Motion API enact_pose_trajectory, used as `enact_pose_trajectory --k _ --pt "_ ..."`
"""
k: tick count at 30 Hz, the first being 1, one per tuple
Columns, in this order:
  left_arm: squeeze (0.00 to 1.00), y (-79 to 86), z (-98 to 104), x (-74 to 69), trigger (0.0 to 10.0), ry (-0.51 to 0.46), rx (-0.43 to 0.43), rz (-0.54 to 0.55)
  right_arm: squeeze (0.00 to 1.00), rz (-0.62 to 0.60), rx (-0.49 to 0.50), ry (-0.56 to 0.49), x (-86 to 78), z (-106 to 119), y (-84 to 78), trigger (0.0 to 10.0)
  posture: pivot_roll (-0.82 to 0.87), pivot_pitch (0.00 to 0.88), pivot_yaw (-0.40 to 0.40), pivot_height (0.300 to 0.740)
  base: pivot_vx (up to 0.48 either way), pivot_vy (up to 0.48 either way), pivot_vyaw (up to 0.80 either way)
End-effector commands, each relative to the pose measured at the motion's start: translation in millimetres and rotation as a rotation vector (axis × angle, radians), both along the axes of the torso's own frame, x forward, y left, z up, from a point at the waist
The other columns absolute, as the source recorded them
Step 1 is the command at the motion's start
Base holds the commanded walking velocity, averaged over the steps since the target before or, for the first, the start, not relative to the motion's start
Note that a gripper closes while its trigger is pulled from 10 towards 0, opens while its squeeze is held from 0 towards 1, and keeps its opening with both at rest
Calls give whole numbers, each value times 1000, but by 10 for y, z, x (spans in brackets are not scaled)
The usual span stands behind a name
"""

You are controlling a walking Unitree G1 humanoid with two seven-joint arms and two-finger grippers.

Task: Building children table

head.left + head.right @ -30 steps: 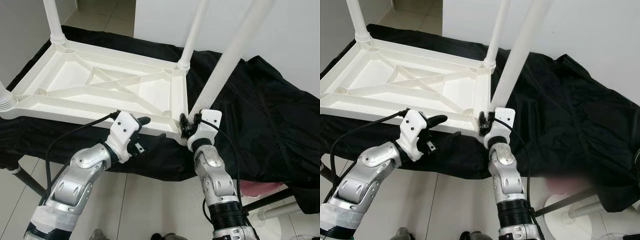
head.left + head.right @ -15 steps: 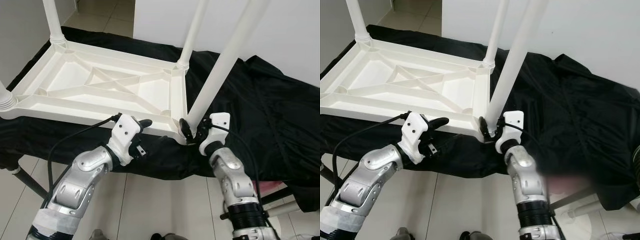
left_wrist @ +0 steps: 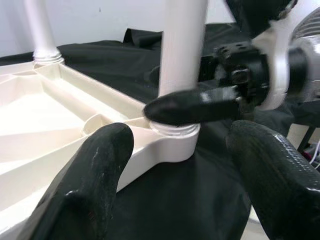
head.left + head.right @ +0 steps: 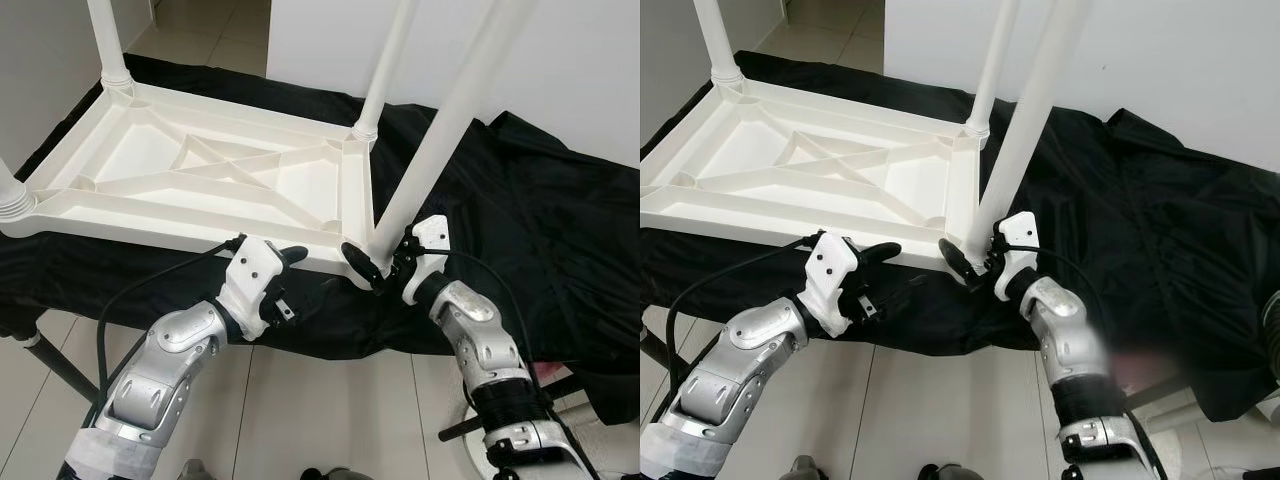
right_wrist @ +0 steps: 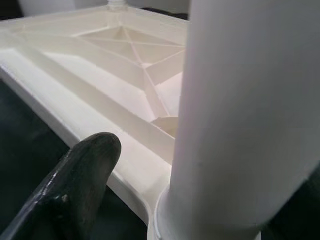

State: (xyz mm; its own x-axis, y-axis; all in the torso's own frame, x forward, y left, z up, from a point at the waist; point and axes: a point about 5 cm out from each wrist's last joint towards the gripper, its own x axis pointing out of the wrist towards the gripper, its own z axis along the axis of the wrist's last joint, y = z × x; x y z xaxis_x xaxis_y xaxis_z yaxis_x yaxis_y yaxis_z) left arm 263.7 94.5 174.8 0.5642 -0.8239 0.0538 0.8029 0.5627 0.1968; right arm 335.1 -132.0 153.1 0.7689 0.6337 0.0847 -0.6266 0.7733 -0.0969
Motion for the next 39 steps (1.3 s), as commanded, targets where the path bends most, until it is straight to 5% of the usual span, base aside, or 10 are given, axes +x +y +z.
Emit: enact_pose_trajectory --k 1,3,5,6,7,18,19,20,32,39 --pt "0 -62 -15 -5 10000 -1 7 12 0 34 -42 6 22 -52 20 10000 106 67 -179 740 0 0 0" --pt "0 -59 -10 3 10000 -3 4 17 0 22 -61 15 52 -73 -7 4118 108 64 -183 740 0 0 0" --pt "0 -57 -8 3 10000 -4 4 18 0 22 -66 16 60 -80 -18 4118 108 64 -183 740 0 0 0" --pt "0 -55 -6 5 10000 -4 3 19 0 19 -69 20 70 -88 -31 667 111 61 -182 740 0 0 0" --pt "0 -49 -4 8 10000 -4 2 22 0 5 -89 30 89 -119 -67 0 112 63 -182 740 0 0 0" --pt "0 -22 -16 4 10000 -6 19 18 0 -50 -88 74 128 -225 -171 0 110 59 -174 740 0 0 0" --pt "0 -19 -14 10 10000 -7 22 16 0 -52 -86 75 128 -227 -163 5882 108 56 -172 740 0 0 0" --pt "0 -16 -12 9 10000 -9 24 15 0 -51 -66 77 117 -226 -152 10000 108 56 -172 740 0 0 0" --pt "0 -14 -2 26 10000 -11 29 2 0 -153 -23 82 123 -233 -82 10000 103 48 -149 740 0 0 0" --pt "0 -13 -3 40 10000 -13 40 -6 0 -345 46 117 115 -256 -67 10000 99 49 -142 740 0 0 0"
